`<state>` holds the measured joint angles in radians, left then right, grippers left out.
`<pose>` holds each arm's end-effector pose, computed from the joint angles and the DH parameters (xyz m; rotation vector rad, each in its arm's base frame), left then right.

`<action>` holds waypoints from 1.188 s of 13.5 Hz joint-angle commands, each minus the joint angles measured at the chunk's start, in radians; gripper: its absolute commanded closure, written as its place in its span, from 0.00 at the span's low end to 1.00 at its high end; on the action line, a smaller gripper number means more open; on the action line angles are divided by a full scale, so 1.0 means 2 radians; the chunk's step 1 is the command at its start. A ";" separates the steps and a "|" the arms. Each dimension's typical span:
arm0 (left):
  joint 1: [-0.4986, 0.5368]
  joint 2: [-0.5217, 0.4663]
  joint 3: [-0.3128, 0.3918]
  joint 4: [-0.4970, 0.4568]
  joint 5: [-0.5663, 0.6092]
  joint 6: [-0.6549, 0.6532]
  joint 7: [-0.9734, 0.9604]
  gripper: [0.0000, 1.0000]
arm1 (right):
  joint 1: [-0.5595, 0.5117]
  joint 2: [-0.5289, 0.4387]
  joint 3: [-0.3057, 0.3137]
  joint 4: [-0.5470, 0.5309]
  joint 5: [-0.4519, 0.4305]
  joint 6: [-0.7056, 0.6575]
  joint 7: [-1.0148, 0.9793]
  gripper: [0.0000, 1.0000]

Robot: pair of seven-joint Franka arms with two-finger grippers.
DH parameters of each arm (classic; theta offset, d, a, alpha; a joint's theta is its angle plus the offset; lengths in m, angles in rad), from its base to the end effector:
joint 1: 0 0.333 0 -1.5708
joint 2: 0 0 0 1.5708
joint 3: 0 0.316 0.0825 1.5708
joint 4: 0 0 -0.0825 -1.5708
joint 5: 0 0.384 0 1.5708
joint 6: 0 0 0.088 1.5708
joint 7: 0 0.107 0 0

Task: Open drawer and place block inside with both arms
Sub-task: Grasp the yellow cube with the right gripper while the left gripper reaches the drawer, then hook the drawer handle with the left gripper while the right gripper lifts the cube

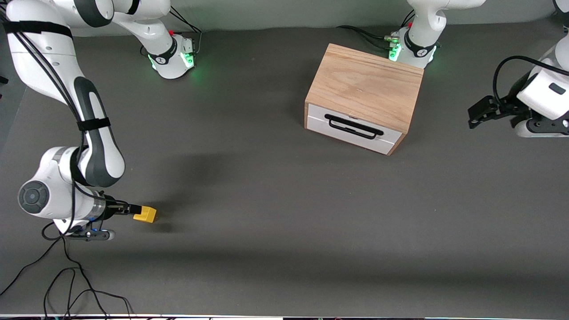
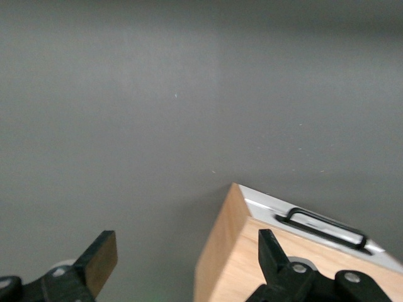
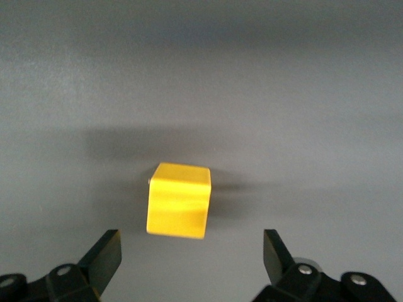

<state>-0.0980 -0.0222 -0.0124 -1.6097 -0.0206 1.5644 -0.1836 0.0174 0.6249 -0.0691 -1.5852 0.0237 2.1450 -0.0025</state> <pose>0.5427 -0.0625 0.6178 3.1225 0.1145 -0.0404 0.6895 -0.0284 0.2664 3.1194 -0.0795 -0.1000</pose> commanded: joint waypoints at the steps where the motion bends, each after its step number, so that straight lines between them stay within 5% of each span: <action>1: -0.010 -0.004 0.002 0.003 -0.014 -0.018 -0.087 0.00 | 0.004 0.029 0.003 -0.001 0.010 0.056 0.007 0.00; 6: -0.017 0.021 -0.061 0.001 -0.027 -0.016 -0.329 0.00 | 0.004 0.044 0.004 -0.006 0.010 0.078 0.007 0.00; 10: -0.022 0.073 -0.133 0.000 -0.032 0.042 -0.544 0.00 | 0.006 0.028 0.004 -0.068 0.040 0.135 0.006 0.00; 14: -0.077 0.147 -0.136 -0.002 -0.022 0.109 -0.712 0.00 | 0.006 0.028 0.004 -0.069 0.041 0.135 0.006 0.00; 15: -0.085 0.159 -0.136 -0.007 -0.021 0.123 -0.722 0.00 | 0.006 0.028 0.004 -0.069 0.041 0.135 0.005 0.05; 16: -0.087 0.166 -0.136 -0.010 -0.020 0.130 -0.722 0.00 | 0.006 0.028 0.004 -0.069 0.041 0.135 0.004 0.28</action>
<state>-0.2520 0.2805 -0.2940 -1.6274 -0.0709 1.7971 -1.5736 0.0220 0.7147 -0.0585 -1.6881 0.0875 2.3994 -0.0006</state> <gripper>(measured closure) 0.000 0.035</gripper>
